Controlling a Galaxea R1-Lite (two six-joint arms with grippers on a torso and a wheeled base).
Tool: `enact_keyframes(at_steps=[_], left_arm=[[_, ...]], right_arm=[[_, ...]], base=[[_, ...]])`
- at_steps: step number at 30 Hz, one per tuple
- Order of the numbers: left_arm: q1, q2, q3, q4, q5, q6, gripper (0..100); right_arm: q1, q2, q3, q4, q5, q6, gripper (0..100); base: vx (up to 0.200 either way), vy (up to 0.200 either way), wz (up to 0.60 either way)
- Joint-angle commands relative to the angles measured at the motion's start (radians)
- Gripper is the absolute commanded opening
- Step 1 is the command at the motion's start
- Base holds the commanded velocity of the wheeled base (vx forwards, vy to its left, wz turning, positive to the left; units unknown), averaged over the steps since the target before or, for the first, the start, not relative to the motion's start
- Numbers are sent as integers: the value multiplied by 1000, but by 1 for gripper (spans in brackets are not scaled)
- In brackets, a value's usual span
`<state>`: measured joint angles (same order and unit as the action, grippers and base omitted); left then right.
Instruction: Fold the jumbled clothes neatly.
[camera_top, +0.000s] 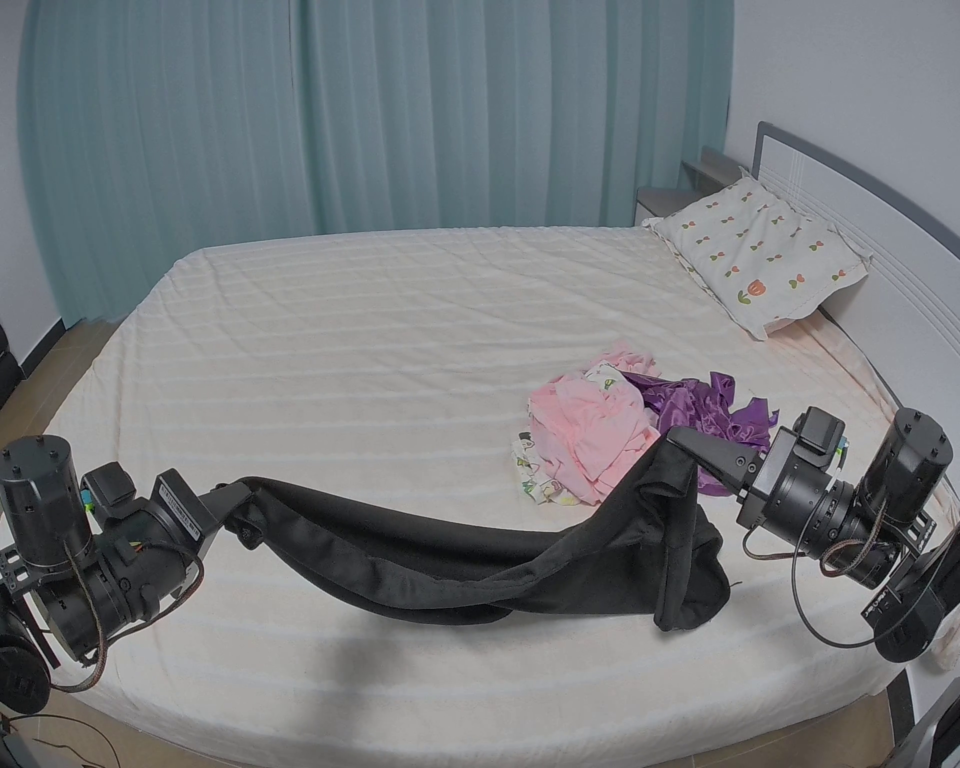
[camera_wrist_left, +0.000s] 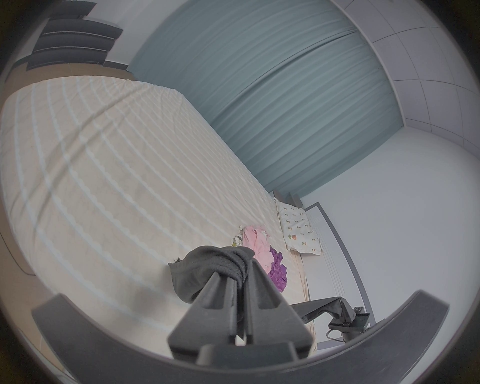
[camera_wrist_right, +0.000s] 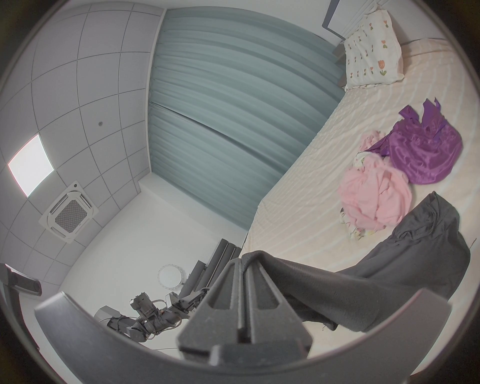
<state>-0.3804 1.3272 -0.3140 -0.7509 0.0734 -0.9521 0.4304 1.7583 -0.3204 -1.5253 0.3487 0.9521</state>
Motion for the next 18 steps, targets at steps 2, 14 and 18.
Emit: enact_keyframes(at_steps=[2, 14, 18], left_arm=[[0, 1, 1, -1, 0, 0, 0], [-2, 7, 6, -2, -1, -2, 0], [-3, 10, 6, -2, -3, -4, 0]], right_arm=[[-2, 4, 9, -3, -1, 0, 0], [-21, 3, 23, -13, -1, 0, 0], [-21, -13, 26, -13, 1, 0, 0]], base=[[0, 200, 0], [0, 200, 0], [0, 0, 0]])
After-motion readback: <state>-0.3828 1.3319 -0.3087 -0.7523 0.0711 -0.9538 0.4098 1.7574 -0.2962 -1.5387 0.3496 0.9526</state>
